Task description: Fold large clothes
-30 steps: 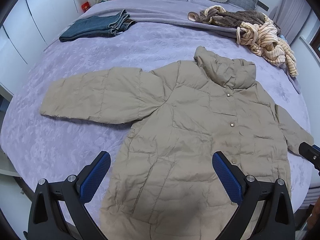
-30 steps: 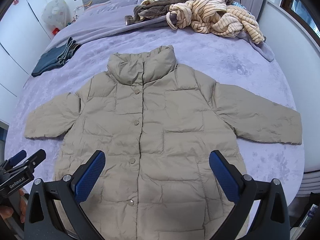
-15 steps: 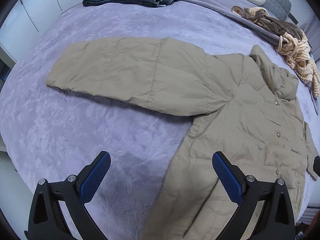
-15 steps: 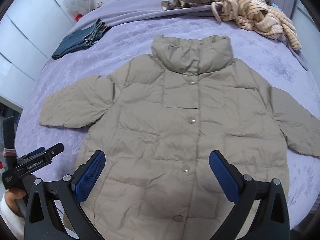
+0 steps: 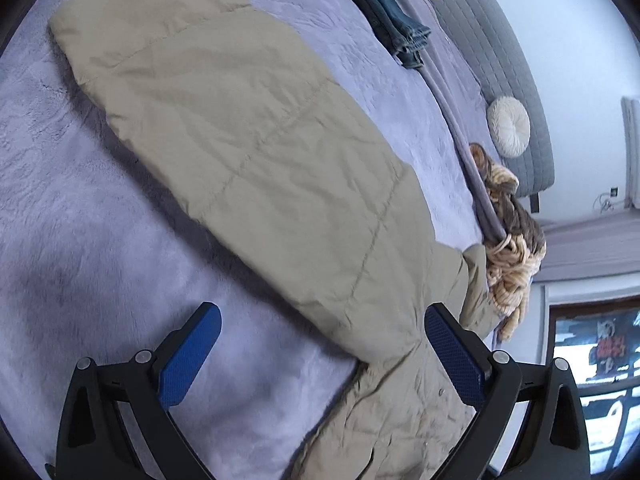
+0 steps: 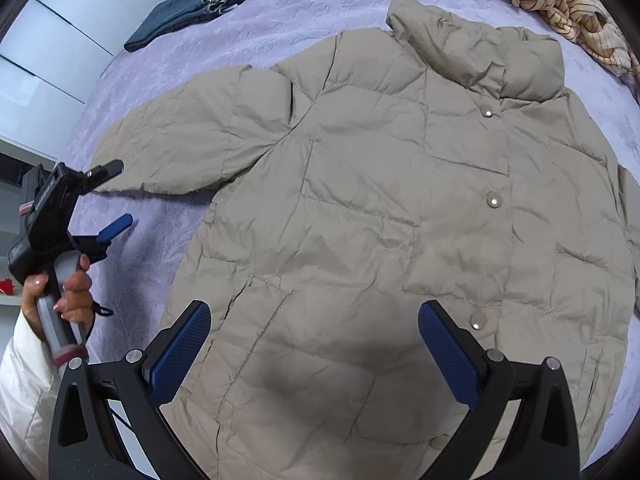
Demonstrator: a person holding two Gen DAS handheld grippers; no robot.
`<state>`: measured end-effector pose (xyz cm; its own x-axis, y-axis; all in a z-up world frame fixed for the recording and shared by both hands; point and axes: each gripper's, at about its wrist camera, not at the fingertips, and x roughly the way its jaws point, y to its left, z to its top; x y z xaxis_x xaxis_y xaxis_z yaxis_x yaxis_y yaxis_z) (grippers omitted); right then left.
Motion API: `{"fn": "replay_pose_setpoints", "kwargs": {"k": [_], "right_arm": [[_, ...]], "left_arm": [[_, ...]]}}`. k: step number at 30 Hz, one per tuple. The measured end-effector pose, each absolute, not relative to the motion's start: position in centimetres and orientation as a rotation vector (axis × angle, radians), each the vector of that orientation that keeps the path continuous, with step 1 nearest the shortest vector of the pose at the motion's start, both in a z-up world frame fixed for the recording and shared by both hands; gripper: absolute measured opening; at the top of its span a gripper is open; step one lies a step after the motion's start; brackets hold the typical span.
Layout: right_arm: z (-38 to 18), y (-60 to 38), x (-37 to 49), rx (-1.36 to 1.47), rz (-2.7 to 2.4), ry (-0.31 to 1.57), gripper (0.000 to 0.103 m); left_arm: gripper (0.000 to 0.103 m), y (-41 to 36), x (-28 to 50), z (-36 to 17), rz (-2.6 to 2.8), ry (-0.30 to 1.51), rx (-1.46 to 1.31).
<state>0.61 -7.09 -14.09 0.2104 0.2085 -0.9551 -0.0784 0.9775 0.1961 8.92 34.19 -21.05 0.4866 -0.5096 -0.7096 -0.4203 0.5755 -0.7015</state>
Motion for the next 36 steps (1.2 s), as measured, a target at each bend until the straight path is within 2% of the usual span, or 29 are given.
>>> {"fn": "replay_pose_setpoints", "kwargs": {"k": [7, 8, 10, 11, 12, 16, 18, 19, 20, 21, 22, 28, 32, 36], "right_arm": [[-15.8, -6.4, 0.7, 0.153, 0.192, 1.332, 0.103], [-16.0, -6.3, 1.1, 0.166, 0.192, 1.327, 0.103], [-16.3, -6.1, 2.1, 0.191, 0.192, 1.321, 0.103], [-16.5, -6.0, 2.7, 0.205, 0.192, 1.316, 0.103], [-16.6, -5.8, 3.3, 0.219, 0.194, 1.31, 0.103], [-17.0, -5.2, 5.8, 0.286, 0.197, 1.272, 0.103], [-17.0, -4.9, 7.1, 0.337, 0.21, 1.232, 0.099], [-17.1, -4.6, 7.7, 0.36, 0.226, 1.215, 0.081], [-17.6, -4.1, 8.7, 0.378, 0.242, 1.215, 0.045], [-18.1, -3.8, 9.4, 0.394, 0.248, 1.224, 0.026], [-18.8, -3.5, 10.2, 0.419, 0.256, 1.23, 0.012], [-22.7, -0.9, 13.1, 0.491, 0.314, 1.268, 0.01], [-24.9, 0.0, 13.8, 0.472, 0.327, 1.329, 0.006], [-24.3, -1.7, 13.5, 0.561, 0.378, 1.348, 0.005]], "left_arm": [[0.102, 38.8, 14.4, -22.8, 0.068, 1.02, -0.984], [0.098, 39.4, 15.1, -22.9, 0.09, 1.008, -0.97], [0.055, 40.6, 16.4, -23.1, 0.133, 0.991, -0.94], [0.01, 41.0, 17.1, -23.5, 0.134, 1.001, -0.935], [0.006, 41.5, 17.5, -23.7, 0.115, 0.999, -0.95], [0.006, 40.8, 17.6, -20.7, 0.128, 0.948, -0.786], [0.006, 39.8, 16.8, -17.9, 0.102, 0.913, -0.667], [0.006, 39.3, 16.1, -16.6, 0.084, 0.892, -0.629], [0.006, 38.8, 15.8, -15.1, 0.061, 0.87, -0.595], [0.006, 38.2, 15.5, -13.7, 0.035, 0.849, -0.566], [0.006, 37.4, 15.3, -12.3, 0.01, 0.83, -0.543], [0.006, 30.9, 14.3, -5.7, -0.22, 0.755, -0.42], [0.006, 24.4, 14.2, -4.0, -0.385, 0.769, -0.395], [0.006, 17.4, 13.9, -2.7, -0.511, 0.779, -0.369]]}}
